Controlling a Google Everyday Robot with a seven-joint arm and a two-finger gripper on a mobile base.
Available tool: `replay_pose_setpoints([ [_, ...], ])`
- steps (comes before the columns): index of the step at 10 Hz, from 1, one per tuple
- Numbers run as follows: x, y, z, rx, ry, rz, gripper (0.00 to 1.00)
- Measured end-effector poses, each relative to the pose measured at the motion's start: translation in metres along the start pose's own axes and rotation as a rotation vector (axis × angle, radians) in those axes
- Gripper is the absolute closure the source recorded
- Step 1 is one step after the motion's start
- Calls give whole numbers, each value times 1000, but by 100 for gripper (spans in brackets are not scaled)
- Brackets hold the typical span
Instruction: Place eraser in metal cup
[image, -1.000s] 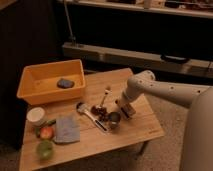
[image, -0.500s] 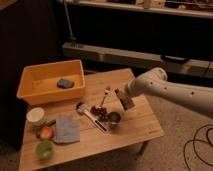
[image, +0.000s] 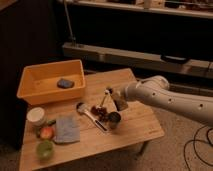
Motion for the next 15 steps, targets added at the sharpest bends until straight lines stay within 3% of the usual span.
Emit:
replay_pose_setpoints([
  [5,-1,49,23,-99,22,-53,100],
  [10,20,61,30,-122,63,-88,100],
  [15,40,58,35,-141,48,-117,100],
])
